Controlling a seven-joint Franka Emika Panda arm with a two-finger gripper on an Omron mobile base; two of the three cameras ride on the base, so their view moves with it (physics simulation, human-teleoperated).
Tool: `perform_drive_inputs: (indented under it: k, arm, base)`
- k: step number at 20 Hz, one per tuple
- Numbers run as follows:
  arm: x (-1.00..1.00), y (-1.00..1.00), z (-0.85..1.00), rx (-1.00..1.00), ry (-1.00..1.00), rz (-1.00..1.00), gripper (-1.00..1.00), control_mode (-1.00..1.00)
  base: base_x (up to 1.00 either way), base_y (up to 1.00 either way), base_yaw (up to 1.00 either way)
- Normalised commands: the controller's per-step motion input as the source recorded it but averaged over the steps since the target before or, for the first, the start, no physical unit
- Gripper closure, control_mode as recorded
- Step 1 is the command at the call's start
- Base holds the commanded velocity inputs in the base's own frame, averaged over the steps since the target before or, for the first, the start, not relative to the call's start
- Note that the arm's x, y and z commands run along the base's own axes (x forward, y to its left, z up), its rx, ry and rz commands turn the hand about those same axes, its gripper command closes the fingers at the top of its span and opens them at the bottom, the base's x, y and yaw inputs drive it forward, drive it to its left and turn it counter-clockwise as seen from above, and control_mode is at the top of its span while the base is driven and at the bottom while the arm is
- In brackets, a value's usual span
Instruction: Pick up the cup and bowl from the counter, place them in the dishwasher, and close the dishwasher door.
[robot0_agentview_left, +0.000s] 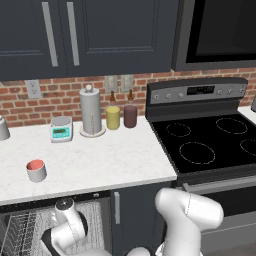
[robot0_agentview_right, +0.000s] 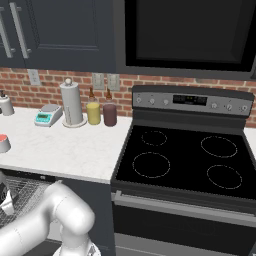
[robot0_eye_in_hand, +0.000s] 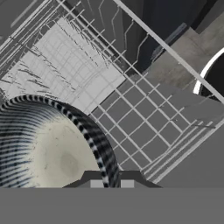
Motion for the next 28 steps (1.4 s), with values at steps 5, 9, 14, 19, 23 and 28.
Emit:
perform_drive_inputs:
  k: [5,9,14,19,23,28]
  arm:
    - [0.35,0.01,-0.50,0.00,0.05,0.05,1.00,-1.00]
    - [0.45,0.07,-0.46,0.00,0.01,0.09,1.00,-1.00]
    - [0.27,0.22,-0.18,0.00,0.00,0.11,1.00,-1.00]
    - [0.04,0.18,-0.07,0.00,0.00,0.10,1.00,-1.00]
    - [0.00,0.08,-0.23,0.00,0.00,0.06,1.00,-1.00]
    - [0.00,0.02,-0.36,0.00,0.00,0.04,1.00,-1.00]
  base:
    - [0.00,0.00,0.00]
    - [0.00,0.00,0.00]
    - [0.00,0.00,0.00]
    - [0.00,0.00,0.00]
    - [0.00,0.00,0.00]
    - [0.00,0.00,0.00]
